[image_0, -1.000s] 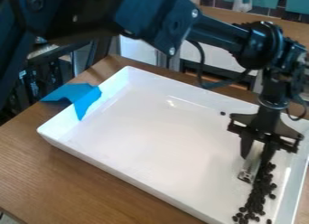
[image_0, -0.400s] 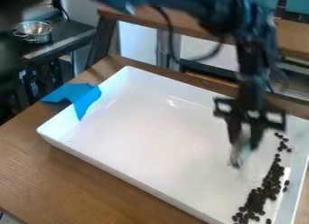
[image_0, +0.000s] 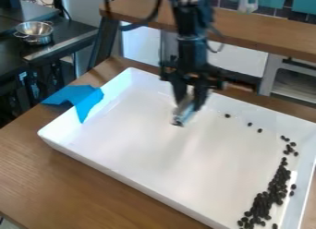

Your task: Sweep into pile

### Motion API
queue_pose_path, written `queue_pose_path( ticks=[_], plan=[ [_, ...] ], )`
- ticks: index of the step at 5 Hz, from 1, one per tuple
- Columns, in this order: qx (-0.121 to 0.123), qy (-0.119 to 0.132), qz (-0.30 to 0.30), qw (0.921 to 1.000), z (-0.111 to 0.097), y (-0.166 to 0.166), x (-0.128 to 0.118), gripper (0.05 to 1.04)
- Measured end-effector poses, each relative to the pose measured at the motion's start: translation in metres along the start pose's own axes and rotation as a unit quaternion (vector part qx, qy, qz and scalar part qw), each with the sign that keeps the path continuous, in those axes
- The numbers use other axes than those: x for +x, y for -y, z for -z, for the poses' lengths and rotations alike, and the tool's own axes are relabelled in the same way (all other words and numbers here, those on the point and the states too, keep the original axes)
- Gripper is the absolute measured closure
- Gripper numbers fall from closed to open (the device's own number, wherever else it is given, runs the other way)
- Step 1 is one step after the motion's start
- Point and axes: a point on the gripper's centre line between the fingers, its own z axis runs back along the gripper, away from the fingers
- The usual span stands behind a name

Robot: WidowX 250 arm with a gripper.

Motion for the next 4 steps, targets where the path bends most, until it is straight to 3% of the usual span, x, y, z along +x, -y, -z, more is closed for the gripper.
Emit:
queue_pose_path(
  ticks=[1,2,4],
  plan=[
    [0.023,0.016,0.002,0.9996,0.009,-0.045,0.001,0.714],
    [0.063,0.042,-0.009,0.9971,0.018,-0.097,0.006,0.714],
    [0.077,0.034,0.024,0.9962,0.049,-0.129,-0.017,0.714]
  ],
)
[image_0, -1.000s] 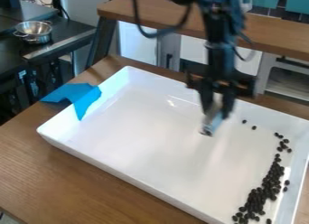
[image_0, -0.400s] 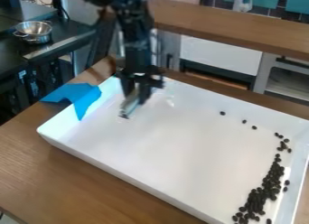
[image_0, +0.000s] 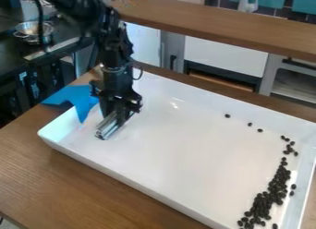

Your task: Sweep into pile

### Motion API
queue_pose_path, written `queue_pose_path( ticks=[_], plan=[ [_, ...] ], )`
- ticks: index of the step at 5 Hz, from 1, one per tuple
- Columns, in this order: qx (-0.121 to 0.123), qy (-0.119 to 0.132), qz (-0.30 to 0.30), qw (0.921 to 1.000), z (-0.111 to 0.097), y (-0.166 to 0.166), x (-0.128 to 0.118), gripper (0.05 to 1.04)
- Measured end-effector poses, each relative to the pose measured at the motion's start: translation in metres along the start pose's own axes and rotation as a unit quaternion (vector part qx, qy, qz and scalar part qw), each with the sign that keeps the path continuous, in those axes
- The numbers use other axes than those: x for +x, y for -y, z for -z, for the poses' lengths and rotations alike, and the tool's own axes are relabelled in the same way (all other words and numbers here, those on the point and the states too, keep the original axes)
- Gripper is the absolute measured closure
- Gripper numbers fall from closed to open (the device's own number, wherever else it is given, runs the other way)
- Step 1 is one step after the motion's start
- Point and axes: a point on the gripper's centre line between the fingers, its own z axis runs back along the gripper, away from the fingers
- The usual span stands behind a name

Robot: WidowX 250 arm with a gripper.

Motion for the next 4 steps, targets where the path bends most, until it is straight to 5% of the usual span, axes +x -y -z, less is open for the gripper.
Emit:
queue_pose_path(
  ticks=[1,3,4],
  plan=[
    [-0.006,-0.005,0.013,0.9999,-0.001,0.003,-0.008,0.654],
    [0.042,0.001,-0.032,0.9986,-0.004,-0.003,-0.004,0.092],
    [0.014,0.011,-0.053,0.9985,-0.03,0.002,0.008,0.079]
  ],
)
